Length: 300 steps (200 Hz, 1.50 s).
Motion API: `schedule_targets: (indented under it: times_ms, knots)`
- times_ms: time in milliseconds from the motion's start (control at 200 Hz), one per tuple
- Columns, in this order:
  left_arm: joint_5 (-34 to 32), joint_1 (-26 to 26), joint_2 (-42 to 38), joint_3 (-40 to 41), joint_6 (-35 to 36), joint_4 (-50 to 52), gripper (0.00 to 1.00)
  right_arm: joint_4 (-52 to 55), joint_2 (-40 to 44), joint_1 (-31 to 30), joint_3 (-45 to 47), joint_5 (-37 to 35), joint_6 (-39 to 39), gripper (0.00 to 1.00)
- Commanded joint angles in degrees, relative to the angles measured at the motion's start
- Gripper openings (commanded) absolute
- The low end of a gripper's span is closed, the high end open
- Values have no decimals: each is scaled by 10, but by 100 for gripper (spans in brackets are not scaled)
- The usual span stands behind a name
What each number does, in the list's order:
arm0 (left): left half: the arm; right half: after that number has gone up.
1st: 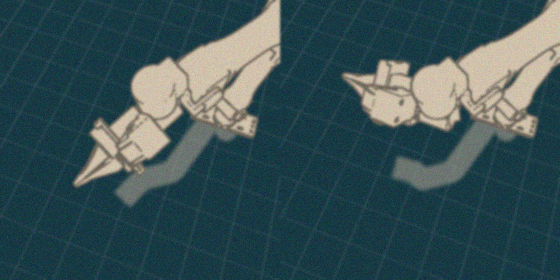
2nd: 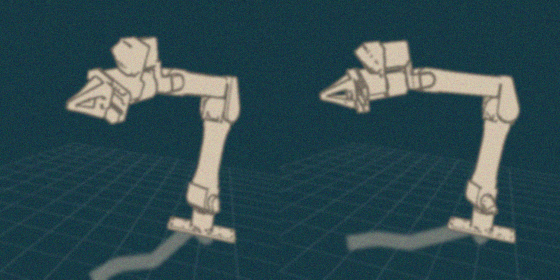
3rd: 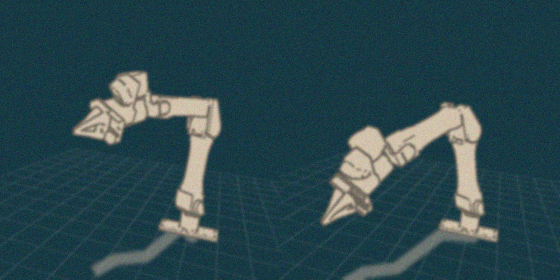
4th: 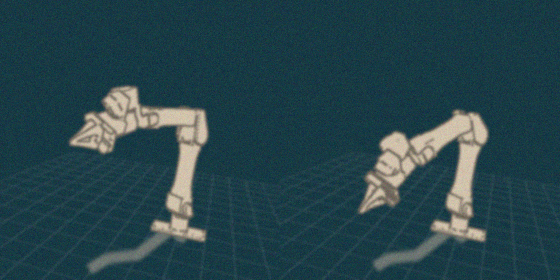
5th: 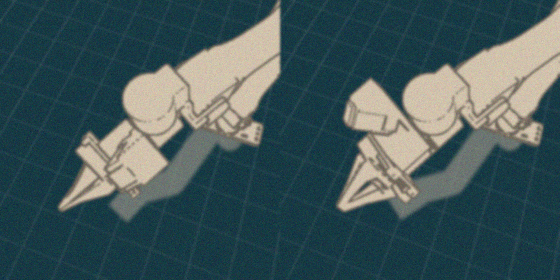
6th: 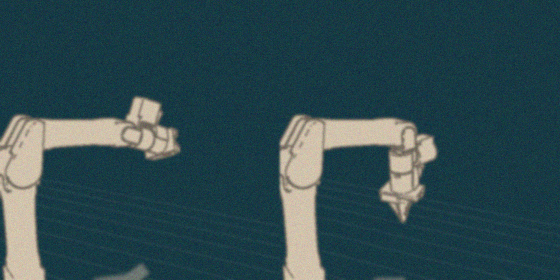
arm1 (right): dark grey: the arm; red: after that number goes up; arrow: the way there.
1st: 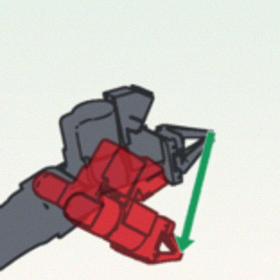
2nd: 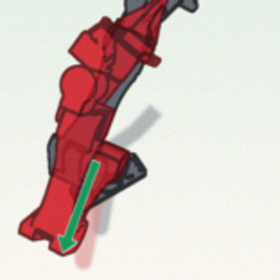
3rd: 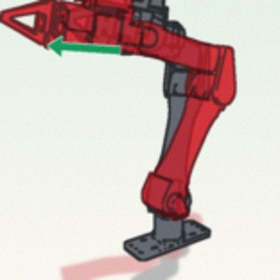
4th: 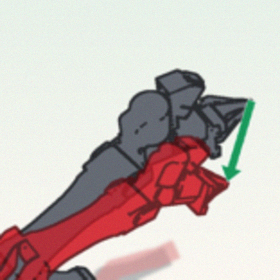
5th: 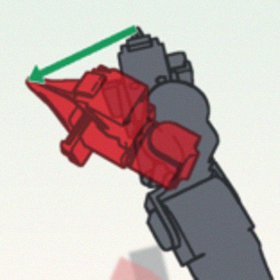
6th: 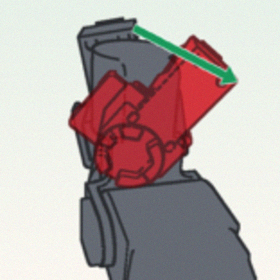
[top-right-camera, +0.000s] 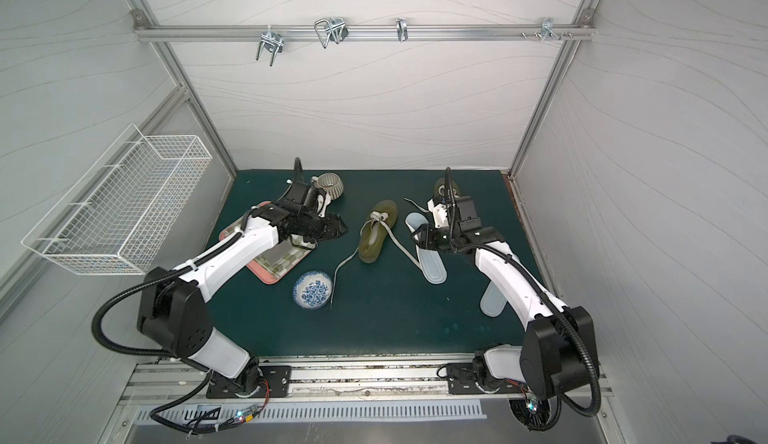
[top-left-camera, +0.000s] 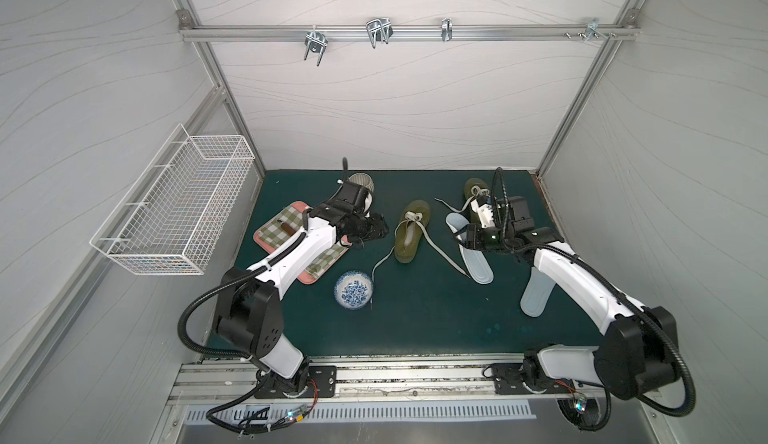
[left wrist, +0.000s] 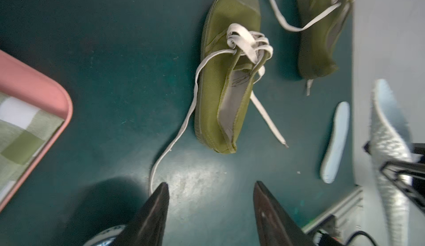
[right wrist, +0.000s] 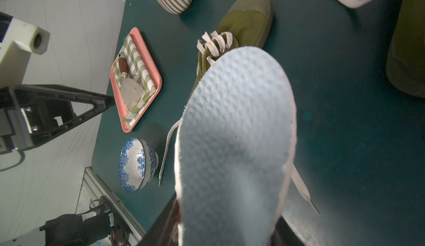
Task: Insert the insole into the shoe
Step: Adjust the shoe at the center of the board.
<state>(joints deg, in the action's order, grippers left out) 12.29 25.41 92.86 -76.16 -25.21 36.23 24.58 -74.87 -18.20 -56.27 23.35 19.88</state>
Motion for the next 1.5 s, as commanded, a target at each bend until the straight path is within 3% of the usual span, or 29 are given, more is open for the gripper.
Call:
schedule_targets:
  times_ms: [0, 315, 620, 850, 1025, 1335, 1495]
  knots:
    - [-95, 34, 56, -63, 92, 57, 59, 54, 15, 23, 5, 36, -18, 46]
    - [-104, 50, 214, -213, 130, 67, 49, 83, 19, 76, 5, 81, -46, 46]
    - [-82, 50, 292, -287, 121, 49, 43, 79, 9, 97, 3, 117, -47, 46]
    - [-61, 50, 320, -304, 89, 20, 39, 71, 9, 98, 13, 124, -45, 46]
    - [-51, 49, 344, -341, 87, 19, 22, 72, 8, 98, 13, 122, -47, 45]
    - [-69, 50, 371, -372, 88, 28, 22, 75, -5, 98, 5, 126, -48, 45]
    - [-73, 49, 378, -377, 90, 31, 16, 75, -7, 98, 3, 123, -49, 45]
